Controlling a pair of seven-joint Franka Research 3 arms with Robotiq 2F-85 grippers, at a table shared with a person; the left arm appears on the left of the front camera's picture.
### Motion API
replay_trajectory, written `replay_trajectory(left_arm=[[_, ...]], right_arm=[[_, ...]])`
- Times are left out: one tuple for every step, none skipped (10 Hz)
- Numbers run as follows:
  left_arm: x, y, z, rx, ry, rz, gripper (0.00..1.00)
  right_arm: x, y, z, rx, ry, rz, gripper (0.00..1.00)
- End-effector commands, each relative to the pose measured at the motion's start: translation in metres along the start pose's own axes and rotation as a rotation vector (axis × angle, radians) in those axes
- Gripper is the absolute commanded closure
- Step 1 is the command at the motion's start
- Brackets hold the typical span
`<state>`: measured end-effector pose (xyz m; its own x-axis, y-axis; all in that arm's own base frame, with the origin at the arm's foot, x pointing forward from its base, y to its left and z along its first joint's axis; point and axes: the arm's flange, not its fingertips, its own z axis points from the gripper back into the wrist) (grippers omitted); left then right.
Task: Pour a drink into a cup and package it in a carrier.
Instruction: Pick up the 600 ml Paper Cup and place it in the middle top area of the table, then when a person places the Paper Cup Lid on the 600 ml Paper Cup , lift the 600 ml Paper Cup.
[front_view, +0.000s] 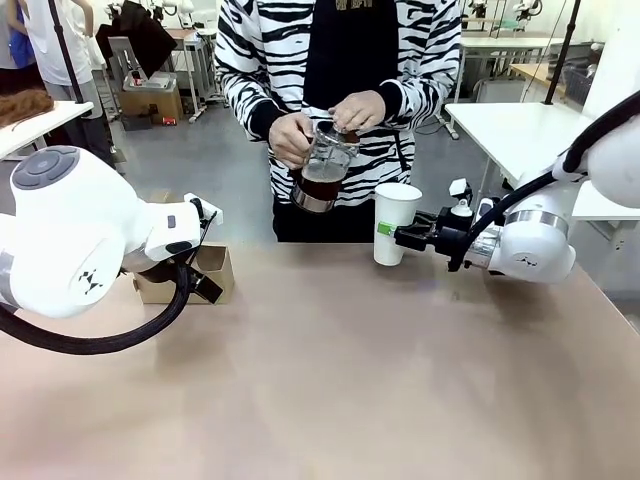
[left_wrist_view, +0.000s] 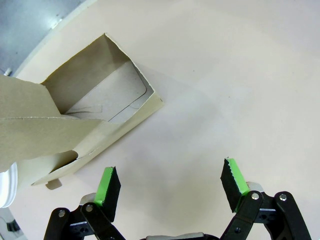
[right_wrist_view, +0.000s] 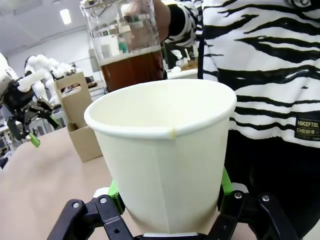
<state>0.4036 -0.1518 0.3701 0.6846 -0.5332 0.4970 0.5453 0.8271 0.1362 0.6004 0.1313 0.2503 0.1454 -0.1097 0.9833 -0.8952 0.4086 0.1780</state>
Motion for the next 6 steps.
replay_trajectory(left_arm=[[0.0,-0.0002,0.0005,-0.002,-0.002,0.0,0.0],[0.0,-0.0002,0.0005,-0.002,-0.002,0.0,0.0],[0.0,-0.0002,0.0005,-0.002,-0.002,0.0,0.0],[0.0,-0.0002,0.0005,-0.002,-0.002,0.0,0.0],[0.0,-0.0002,0.0005,-0.002,-0.002,0.0,0.0],[0.0,-0.0002,0.0005,-0.002,-0.002,0.0,0.0]], right_arm=[[-0.0004,0.0012,-0.0018,0.0,-0.003,-0.002,0.2],[-0.0004,0.0012,-0.0018,0.0,-0.003,-0.002,0.2],[-0.0004,0.0012,-0.0018,0.0,-0.003,-0.002,0.2],[-0.0004,0.0012,-0.0018,0.0,-0.003,-0.002,0.2],[-0.0004,0.0012,-0.0018,0.0,-0.003,-0.002,0.2],[-0.0004,0.0012,-0.0018,0.0,-0.003,-0.002,0.2]])
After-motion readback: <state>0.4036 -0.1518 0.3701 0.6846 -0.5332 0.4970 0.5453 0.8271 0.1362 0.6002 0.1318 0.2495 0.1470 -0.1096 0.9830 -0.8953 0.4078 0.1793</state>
